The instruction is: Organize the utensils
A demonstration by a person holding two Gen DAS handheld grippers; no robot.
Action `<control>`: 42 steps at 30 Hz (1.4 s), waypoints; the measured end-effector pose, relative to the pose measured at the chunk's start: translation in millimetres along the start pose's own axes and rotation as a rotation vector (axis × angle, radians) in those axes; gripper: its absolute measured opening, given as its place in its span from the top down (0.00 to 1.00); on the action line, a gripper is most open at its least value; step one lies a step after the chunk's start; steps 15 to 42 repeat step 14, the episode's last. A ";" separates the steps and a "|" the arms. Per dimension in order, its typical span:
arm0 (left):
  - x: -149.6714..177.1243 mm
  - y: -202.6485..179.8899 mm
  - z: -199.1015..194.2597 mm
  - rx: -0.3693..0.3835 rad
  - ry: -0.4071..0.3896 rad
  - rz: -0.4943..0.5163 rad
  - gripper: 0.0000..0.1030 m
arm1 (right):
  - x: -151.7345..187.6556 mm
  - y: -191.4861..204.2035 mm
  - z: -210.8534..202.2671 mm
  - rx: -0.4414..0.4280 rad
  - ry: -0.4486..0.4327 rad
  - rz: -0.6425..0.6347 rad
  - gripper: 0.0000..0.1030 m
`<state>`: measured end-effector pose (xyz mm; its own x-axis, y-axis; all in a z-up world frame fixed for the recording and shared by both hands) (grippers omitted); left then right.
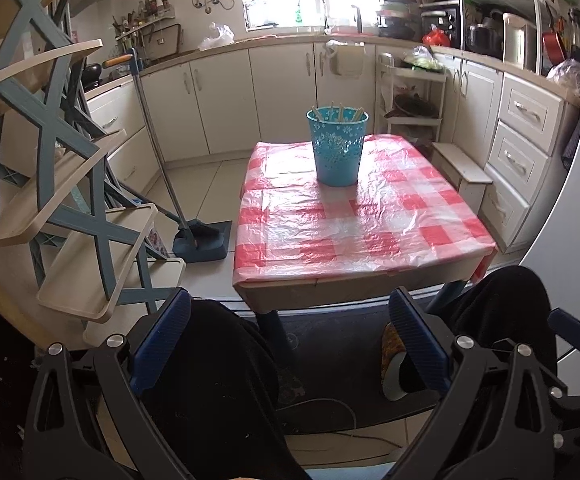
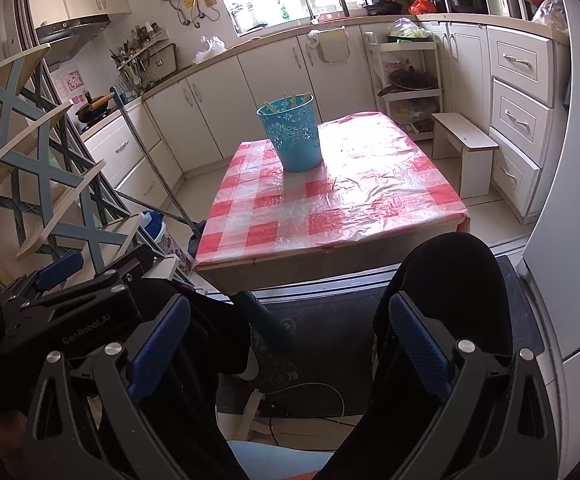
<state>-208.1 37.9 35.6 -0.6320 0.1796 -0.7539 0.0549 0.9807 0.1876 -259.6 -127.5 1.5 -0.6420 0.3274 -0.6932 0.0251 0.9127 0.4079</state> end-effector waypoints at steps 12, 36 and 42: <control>-3.4 9.8 -1.9 -0.027 -0.040 -0.052 0.07 | 1.6 1.1 -0.9 0.006 -0.015 0.003 0.07; -2.7 10.5 1.1 -0.018 -0.027 -0.054 0.07 | 1.0 0.7 -1.1 0.006 -0.015 0.002 0.07; -2.7 10.5 1.1 -0.018 -0.027 -0.054 0.07 | 1.0 0.7 -1.1 0.006 -0.015 0.002 0.07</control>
Point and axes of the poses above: each gripper's, at about its wrist camera, not at the fingertips, and z roughly the way its jaws point, y to its left, x to its underside, the point moved 5 cm from there along z, roughly the way its jaws point, and after that the axes turned 10 degrees about -x, right-handed, at the moved point
